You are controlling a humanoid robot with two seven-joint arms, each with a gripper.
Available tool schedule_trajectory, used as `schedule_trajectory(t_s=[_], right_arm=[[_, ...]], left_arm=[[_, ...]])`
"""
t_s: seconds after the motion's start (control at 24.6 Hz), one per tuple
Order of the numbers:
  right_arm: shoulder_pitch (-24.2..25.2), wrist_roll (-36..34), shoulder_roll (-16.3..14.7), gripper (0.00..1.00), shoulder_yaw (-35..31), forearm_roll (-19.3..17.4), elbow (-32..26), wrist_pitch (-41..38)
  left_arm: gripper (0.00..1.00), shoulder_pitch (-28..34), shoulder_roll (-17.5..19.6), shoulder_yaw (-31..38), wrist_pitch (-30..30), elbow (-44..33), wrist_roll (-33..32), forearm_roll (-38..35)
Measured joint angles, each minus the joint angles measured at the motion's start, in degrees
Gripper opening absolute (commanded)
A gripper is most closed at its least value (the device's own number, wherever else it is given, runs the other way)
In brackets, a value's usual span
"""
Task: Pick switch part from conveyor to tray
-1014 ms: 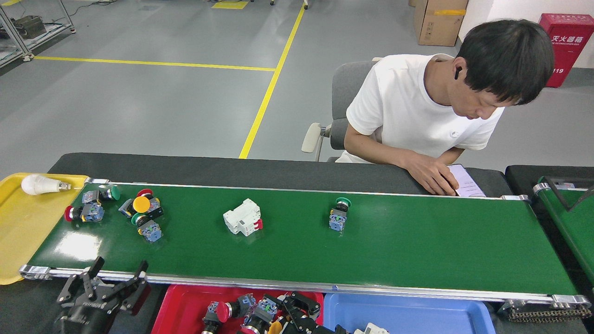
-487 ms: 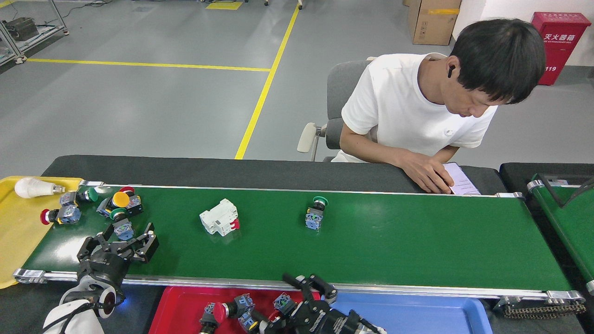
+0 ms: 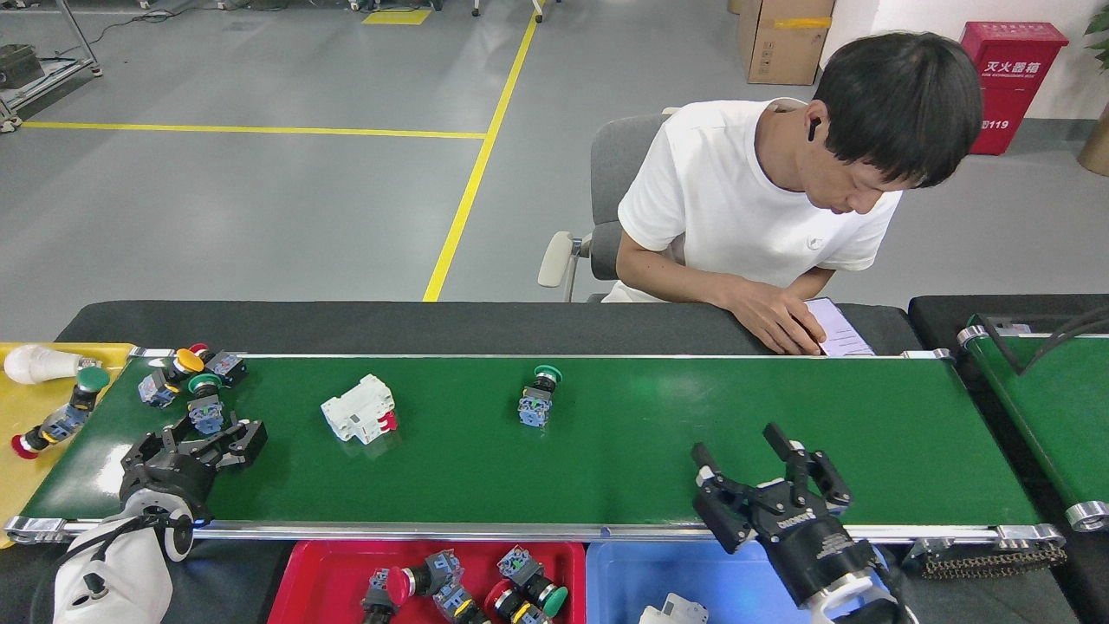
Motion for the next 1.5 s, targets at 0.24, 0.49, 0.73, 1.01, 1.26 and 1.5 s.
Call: schedule_trajectory(t_s=[0.24, 0.49, 0.73, 1.01, 1.26, 1.5], right_arm=[[5.3, -2.9, -0.8, 1.00, -2.6, -0.4, -3.0, 0.0], [6.7, -3.4, -2.4, 1.00, -6.7, -5.4, -3.7, 0.2], [7.9, -3.3, -4.2, 1.00, -10.8, -5.9, -3.7, 0.0], [8.0, -3.1, -4.9, 1.00, -12.6, -6.0, -2.5, -0.1], [8.0, -3.1, -5.0, 1.00, -13.0, -6.0, -2.3, 1.0], [10.7, -6.8, -9.8, 1.00, -10.0, -6.1, -2.8, 4.8]], left_arm=[[0.03, 0.9, -0.1, -0.3, -1.0, -1.0, 1.3, 1.6], [0.03, 12.5, 0.0, 0.1, -2.9, -17.4, 1.6, 6.4], [0.03, 34.8, 1.2, 0.1, -5.7, -46.9, 1.3, 11.7], [0.04, 49.8, 1.4, -7.6, -9.1, -68.9, 1.4, 6.3], [0.24, 50.7, 1.3, -15.4, -12.1, -69.8, 3.8, -3.7], [1.00, 51.5, -0.3, -15.2, -12.3, -69.9, 4.2, -4.0]])
